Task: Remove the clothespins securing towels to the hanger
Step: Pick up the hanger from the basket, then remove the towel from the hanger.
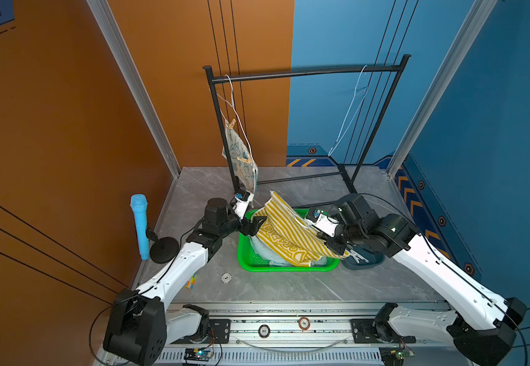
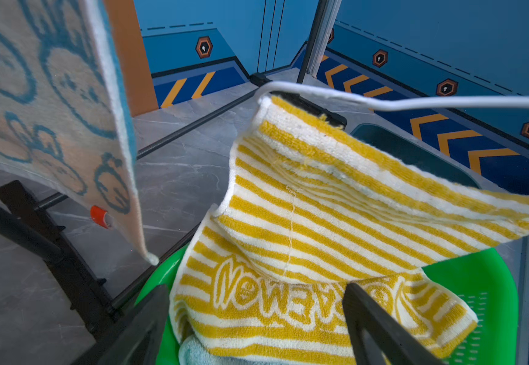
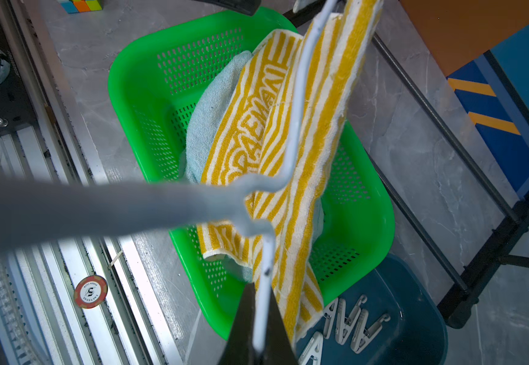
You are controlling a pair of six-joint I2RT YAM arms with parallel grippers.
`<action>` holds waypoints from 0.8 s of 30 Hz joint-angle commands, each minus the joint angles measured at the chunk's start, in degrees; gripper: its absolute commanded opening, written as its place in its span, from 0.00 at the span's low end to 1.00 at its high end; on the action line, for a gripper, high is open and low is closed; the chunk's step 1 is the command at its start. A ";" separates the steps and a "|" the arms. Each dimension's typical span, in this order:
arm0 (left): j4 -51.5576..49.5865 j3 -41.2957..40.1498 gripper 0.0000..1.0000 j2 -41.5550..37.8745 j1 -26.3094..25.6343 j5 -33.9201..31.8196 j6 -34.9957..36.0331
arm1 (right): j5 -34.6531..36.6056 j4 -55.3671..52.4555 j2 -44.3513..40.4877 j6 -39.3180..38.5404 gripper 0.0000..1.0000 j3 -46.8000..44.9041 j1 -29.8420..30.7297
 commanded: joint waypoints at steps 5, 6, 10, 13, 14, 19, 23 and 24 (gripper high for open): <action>-0.79 7.17 0.83 9.02 -0.55 0.08 -3.21 | -0.81 -1.40 -1.02 1.69 0.00 1.50 -0.09; -0.75 7.73 0.83 10.19 -0.69 -0.02 -3.41 | -0.87 -1.44 -1.12 1.73 0.00 1.51 -0.17; -0.75 9.71 0.79 13.89 -1.33 -1.09 -3.94 | -1.00 -1.05 -1.40 2.03 0.00 1.18 -0.17; -0.75 11.34 0.71 16.04 -1.86 -0.77 -4.40 | -1.06 -0.46 -1.52 2.22 0.00 0.86 -0.14; -0.76 11.83 0.67 16.90 -2.04 -0.58 -4.49 | -1.15 -0.30 -1.65 2.32 0.00 0.62 -0.10; -0.76 13.38 0.45 19.46 -2.59 -1.09 -4.85 | -1.36 0.36 -1.80 2.75 0.00 0.19 -0.15; -0.79 13.39 0.21 19.77 -2.70 -1.08 -5.04 | -0.46 0.43 -1.87 2.92 0.00 0.02 -0.16; -0.78 13.39 0.16 19.35 -2.76 -1.07 -4.92 | -0.08 0.40 -1.94 3.05 0.00 0.01 -0.16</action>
